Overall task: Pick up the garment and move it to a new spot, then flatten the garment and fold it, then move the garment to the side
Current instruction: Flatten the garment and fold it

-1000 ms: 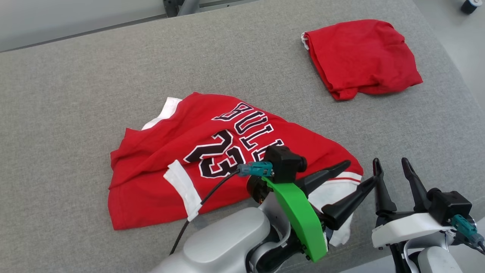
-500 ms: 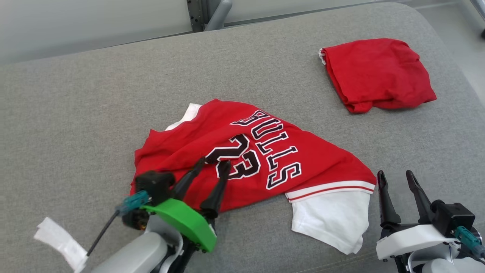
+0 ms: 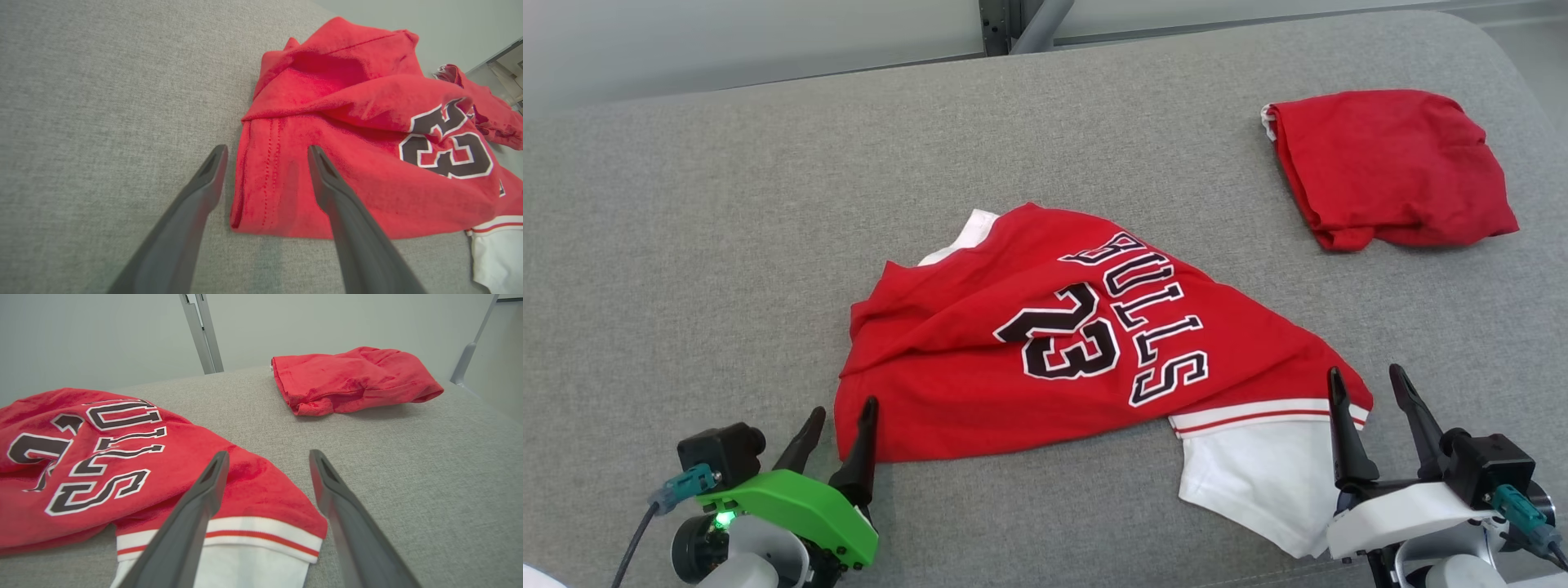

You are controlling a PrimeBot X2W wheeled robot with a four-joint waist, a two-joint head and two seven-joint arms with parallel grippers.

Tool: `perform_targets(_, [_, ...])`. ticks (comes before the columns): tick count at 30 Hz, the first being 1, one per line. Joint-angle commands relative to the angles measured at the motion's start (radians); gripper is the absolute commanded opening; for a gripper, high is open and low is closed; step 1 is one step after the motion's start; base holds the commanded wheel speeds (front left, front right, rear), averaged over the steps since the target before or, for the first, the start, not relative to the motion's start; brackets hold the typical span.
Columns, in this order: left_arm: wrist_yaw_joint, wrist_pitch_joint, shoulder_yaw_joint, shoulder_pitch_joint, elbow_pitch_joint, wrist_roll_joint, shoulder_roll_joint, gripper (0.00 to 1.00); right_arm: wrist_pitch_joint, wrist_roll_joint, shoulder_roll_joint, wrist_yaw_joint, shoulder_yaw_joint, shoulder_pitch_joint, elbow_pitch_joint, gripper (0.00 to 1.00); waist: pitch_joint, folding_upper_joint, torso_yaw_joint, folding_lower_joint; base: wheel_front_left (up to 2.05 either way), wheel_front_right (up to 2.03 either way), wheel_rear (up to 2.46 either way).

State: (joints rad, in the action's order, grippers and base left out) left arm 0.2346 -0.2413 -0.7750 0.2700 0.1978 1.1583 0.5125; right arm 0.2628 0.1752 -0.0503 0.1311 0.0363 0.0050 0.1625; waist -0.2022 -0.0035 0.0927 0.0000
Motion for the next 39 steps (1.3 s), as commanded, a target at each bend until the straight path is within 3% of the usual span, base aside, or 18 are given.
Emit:
perform_targets(1, [-0.015, 0.009, 0.002, -0.007, 0.006, 0.01, -0.006, 1.0, 0.004, -0.003, -0.001, -0.001, -0.004, -0.01, 0.002, 1.0, -0.003, 0.0035, -0.003, 0.0, 0.0, 0.0, 0.0])
perform_targets(3, [-0.028, 0.01, 0.002, -0.002, 0.012, 0.02, -0.011, 1.0, 0.004, -0.003, -0.001, -0.001, -0.007, -0.012, 0.003, 1.0, -0.004, 0.0035, -0.002, 0.0, 0.0, 0.0, 0.0])
perform_targets(4, [-0.035, 0.012, 0.003, -0.002, 0.014, 0.025, -0.015, 0.93, 0.004, -0.003, -0.001, -0.001, -0.008, -0.012, 0.004, 1.0, -0.004, 0.0035, -0.002, 0.0, 0.0, 0.0, 0.0])
perform_targets(5, [-0.037, 0.017, 0.002, -0.003, 0.019, 0.028, -0.015, 0.44, 0.004, -0.003, -0.001, -0.001, -0.009, -0.011, 0.004, 1.0, -0.004, 0.0035, -0.001, 0.0, 0.0, 0.0, 0.0])
perform_targets(6, [-0.038, 0.02, -0.001, -0.003, 0.024, 0.028, -0.014, 0.17, 0.004, -0.004, -0.001, -0.001, -0.009, -0.009, 0.005, 1.0, -0.004, 0.0035, 0.0, 0.0, 0.0, 0.0, 0.0])
perform_targets(7, [-0.039, 0.024, -0.003, -0.003, 0.03, 0.028, -0.015, 0.0, 0.004, -0.005, -0.001, -0.001, -0.009, -0.008, 0.005, 1.0, -0.003, 0.0035, 0.001, 0.0, 0.0, 0.0, 0.0])
perform_targets(20, [-0.066, 0.015, 0.0, -0.003, 0.015, 0.022, -0.003, 0.0, 0.004, -0.014, -0.001, -0.001, 0.004, 0.011, 0.008, 1.0, 0.016, 0.0035, 0.0, 0.0, 0.0, 0.0, 0.0])
perform_targets(25, [-0.023, 0.012, 0.009, -0.055, -0.168, 0.007, 0.045, 0.0, 0.004, -0.007, -0.001, -0.001, 0.01, 0.034, 0.012, 1.0, 0.049, 0.0035, -0.021, 0.0, 0.0, 0.0, 0.0])
perform_targets(31, [0.057, 0.073, -0.029, -0.102, -0.447, -0.031, 0.13, 0.0, 0.004, 0.0, -0.001, -0.001, -0.008, 0.05, 0.017, 1.0, 0.076, 0.0035, -0.059, 0.0, 0.0, 0.0, 0.0])
perform_targets(36, [0.1, 0.123, -0.052, -0.103, -0.621, -0.03, 0.14, 0.0, 0.004, 0.004, -0.001, -0.001, -0.024, 0.039, 0.018, 1.0, 0.073, 0.0035, -0.069, 0.0, 0.0, 0.0, 0.0])
perform_targets(39, [0.113, 0.151, -0.056, -0.074, -0.626, -0.038, 0.148, 0.0, 0.004, 0.006, -0.001, -0.001, -0.033, 0.014, 0.012, 1.0, 0.044, 0.0035, -0.057, 0.0, 0.0, 0.0, 0.0])
